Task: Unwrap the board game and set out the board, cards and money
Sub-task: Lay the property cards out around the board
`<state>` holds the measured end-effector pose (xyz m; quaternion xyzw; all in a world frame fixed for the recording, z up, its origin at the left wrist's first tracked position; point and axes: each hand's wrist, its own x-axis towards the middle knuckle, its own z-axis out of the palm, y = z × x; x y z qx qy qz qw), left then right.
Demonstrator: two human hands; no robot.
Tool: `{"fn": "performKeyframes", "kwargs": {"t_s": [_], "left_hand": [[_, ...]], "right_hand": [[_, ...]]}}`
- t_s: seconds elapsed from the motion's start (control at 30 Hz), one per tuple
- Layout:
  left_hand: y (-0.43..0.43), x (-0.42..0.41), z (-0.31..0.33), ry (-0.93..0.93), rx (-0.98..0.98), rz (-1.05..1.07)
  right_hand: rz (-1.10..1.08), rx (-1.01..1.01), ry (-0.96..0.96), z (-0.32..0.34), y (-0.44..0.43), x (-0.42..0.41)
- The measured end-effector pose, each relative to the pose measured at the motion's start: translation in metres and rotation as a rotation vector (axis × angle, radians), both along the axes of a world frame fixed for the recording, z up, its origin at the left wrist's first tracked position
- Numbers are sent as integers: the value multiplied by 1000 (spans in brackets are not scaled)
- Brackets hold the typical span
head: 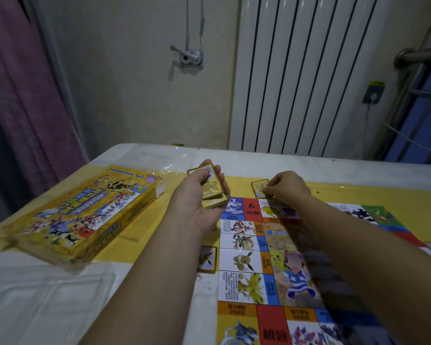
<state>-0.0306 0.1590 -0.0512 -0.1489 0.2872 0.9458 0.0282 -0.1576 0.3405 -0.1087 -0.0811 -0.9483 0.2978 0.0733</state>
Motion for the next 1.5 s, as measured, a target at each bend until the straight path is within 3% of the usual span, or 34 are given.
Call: {"fn": "performKeyframes", "kwargs": {"t_s": [0.43, 0.53, 0.63, 0.8, 0.93, 1.1, 1.3, 1.4, 1.5], "left_hand": [[-1, -2, -2, -11, -26, -25], [0, -1, -2, -3, -85, -64], [5, 2, -1, 47, -188, -113], [15, 25, 4, 183, -422, -264], [21, 51, -5, 200, -628, -314], [28, 82, -8, 271, -784, -332], [29, 108, -3, 329, -794, -378], [28, 110, -1, 309, -821, -274], [29, 106, 3, 309, -871, -149]], "right_hand": [[-26, 235, 66, -1, -1, 5], [-9, 72, 173, 7, 2, 8], [97, -219, 255, 33, 3, 24], [400, -540, 39, 69, 0, 85], [496, -700, -112, 68, 1, 129], [547, -518, -92, 77, 1, 177], [520, -514, -40, 85, 12, 204], [499, -563, -60, 84, 23, 211], [556, -436, -156, 85, 31, 217]]}}
